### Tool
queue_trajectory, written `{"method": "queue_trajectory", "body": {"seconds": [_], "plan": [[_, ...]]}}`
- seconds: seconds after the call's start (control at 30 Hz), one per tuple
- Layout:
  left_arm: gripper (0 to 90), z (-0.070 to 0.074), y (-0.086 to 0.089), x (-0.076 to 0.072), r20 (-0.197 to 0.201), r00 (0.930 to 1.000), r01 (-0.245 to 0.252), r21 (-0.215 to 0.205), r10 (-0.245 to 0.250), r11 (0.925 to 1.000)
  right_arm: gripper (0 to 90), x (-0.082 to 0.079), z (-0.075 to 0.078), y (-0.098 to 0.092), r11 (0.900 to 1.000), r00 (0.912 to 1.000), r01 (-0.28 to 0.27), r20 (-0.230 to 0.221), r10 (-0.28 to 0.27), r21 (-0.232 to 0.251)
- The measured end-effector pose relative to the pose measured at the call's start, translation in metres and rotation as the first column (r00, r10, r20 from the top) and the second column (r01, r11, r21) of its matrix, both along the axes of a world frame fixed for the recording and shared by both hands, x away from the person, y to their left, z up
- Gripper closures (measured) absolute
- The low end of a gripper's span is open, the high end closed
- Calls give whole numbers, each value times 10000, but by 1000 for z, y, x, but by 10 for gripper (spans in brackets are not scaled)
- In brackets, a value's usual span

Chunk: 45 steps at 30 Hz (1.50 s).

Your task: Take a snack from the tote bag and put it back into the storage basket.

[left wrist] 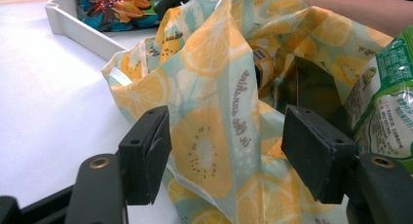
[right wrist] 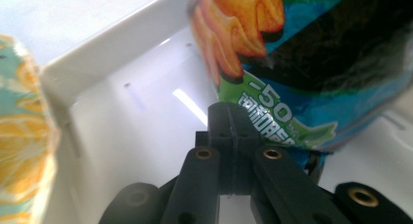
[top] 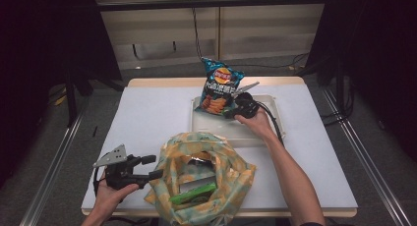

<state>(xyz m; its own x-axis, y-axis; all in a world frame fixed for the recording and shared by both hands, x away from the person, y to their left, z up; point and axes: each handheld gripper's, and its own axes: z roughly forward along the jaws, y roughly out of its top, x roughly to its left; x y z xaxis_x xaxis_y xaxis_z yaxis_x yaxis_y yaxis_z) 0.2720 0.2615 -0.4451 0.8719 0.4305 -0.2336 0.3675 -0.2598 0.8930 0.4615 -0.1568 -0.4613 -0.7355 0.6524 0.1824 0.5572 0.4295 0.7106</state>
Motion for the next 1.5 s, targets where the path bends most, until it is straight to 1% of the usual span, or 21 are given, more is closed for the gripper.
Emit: {"method": "queue_trajectory", "body": {"seconds": [0.03,0.1,0.2,0.27,0.3,0.4,0.47,0.57,0.6,0.63,0.77,0.83,0.87,0.93,1.03,1.07,1.13,1.2,1.3,1.4,1.5], "plan": [[348,0,0,0,-6,10000,-9,-4,9,10000,900,1,0,-1,9999,9999,102,-33,-102,48],[348,0,0,0,-15,10000,-15,4,15,10000,900,4,0,-4,9995,9996,293,-39,-294,-100],[348,0,0,0,-11,10000,2,27,-2,10000,900,8,-1,-6,9994,9993,350,-98,-351,-36],[348,0,-1,0,-5,10000,-1,44,1,10000,900,10,-2,-7,9983,9982,575,-152,-575,2],[348,0,0,0,30,10000,39,91,-39,10000,900,11,-3,-8,9982,9981,579,-205,-576,127],[348,0,0,0,38,10000,59,99,-60,9999,900,12,-3,-11,9975,9974,705,-164,-703,101],[348,0,0,0,20,10000,28,71,-28,10000,900,11,0,-13,9965,9966,829,-3,-829,-84],[348,0,-1,0,-6,10000,7,53,-7,10000,900,10,2,-17,9956,9956,937,-20,-937,-52],[348,0,-1,0,-13,10000,1,28,-1,10000,900,9,3,-17,9962,9962,872,-45,-871,79],[349,0,-1,0,-3,10000,16,45,-16,10000,900,8,3,-16,9965,9965,833,81,-833,23],[366,1,0,-1,69,10000,27,11,-27,10000,900,2,8,-9,9985,9984,525,178,-528,158],[383,1,1,-1,67,9999,113,-24,-113,9999,900,-5,13,-7,9989,9982,384,443,-396,269],[391,1,1,-1,69,9999,144,1,-144,9999,893,-9,16,-6,9983,9981,308,510,-333,490],[421,1,1,-2,8,10000,92,-60,-91,9999,843,-20,22,-5,9983,9977,32,669,-71,586],[448,1,2,-2,-1,9999,129,-45,-129,9999,774,-40,33,-5,9936,9954,-320,933,219,1079],[455,1,1,-2,2,9999,149,-78,-149,9999,752,-46,36,-4,9925,9944,-441,1001,327,1138],[457,1,1,-2,70,9998,188,0,-188,9998,695,-59,42,-3,9933,9916,-601,1199,481,984],[457,2,0,-4,90,9998,197,-68,-197,9998,683,-71,48,-6,9881,9897,-791,1293,619,1321],[452,3,-3,-5,77,9998,210,-33,-210,9998,635,-87,53,-12,9800,9887,-839,1381,592,1806],[446,3,-4,-5,70,9997,249,47,-249,9997,573,-103,55,-17,9764,9886,-916,1354,656,1957],[435,4,-4,-5,77,9998,198,51,-198,9998,504,-119,58,-19,9682,9883,-998,1359,697,2295]]}}
